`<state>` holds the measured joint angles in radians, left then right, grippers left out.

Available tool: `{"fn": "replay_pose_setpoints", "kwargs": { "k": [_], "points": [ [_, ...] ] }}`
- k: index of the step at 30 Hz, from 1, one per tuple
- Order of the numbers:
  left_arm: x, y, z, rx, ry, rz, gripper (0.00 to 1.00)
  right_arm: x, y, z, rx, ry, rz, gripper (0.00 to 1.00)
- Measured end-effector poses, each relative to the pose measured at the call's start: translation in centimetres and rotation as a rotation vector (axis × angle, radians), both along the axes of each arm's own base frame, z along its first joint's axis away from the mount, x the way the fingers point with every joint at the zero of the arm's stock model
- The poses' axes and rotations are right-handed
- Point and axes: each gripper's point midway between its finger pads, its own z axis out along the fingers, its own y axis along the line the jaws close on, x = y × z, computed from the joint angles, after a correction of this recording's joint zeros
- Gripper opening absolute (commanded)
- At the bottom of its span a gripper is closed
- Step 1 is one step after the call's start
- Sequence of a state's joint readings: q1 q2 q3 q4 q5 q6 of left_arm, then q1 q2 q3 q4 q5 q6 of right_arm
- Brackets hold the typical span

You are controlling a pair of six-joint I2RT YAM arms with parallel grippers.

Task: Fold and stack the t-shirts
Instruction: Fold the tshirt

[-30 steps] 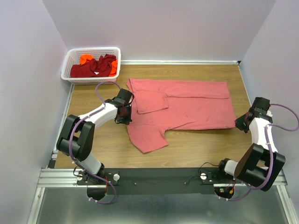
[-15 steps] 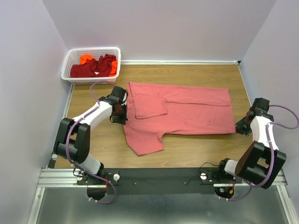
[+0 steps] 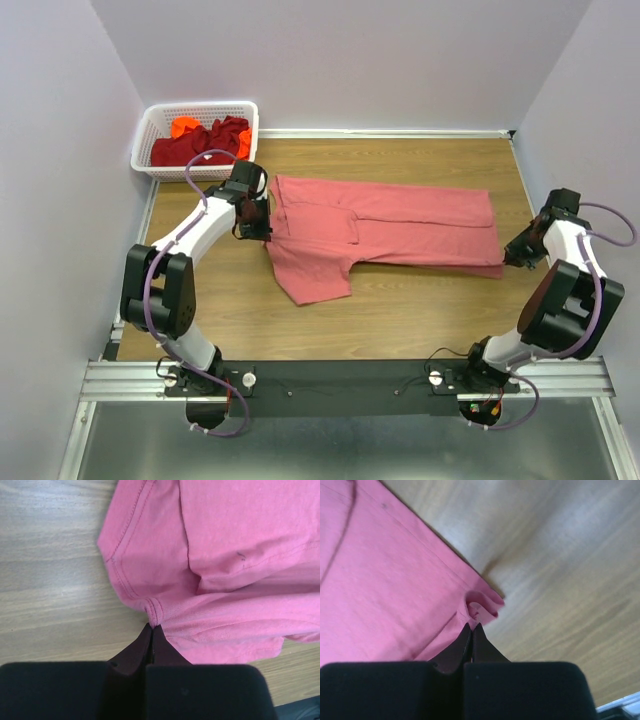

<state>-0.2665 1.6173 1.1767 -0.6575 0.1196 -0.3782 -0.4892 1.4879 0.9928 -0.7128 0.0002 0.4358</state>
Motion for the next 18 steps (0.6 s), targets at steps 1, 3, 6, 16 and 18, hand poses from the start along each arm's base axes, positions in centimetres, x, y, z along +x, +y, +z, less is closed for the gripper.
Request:
{"fn": "replay_pose_setpoints", "kwargs": {
  "k": [1, 3, 6, 16, 18],
  "points": [
    [0.3, 0.0, -0.1, -0.004, 0.005, 0.002, 0.0, 0.3, 0.0, -0.1, 0.004, 0.001, 0.005, 0.01],
    [0.7, -0.1, -0.3, -0.006, 0.013, 0.004, 0.0, 1.1, 0.0, -0.1, 0.009, -0.002, 0.016, 0.01],
    [1.0, -0.1, -0.7, -0.009, 0.026, 0.005, 0.0, 2.5, -0.1, 0.1, 0.01, -0.012, 0.036, 0.01],
    [1.6, 0.0, -1.7, -0.014, 0.055, 0.017, 0.0, 5.4, -0.3, 0.4, 0.001, -0.029, 0.073, 0.01],
    [1.8, 0.1, -1.7, -0.015, 0.054, 0.02, 0.0, 5.6, -0.3, 0.2, 0.003, -0.025, 0.075, 0.01]
  ]
}}
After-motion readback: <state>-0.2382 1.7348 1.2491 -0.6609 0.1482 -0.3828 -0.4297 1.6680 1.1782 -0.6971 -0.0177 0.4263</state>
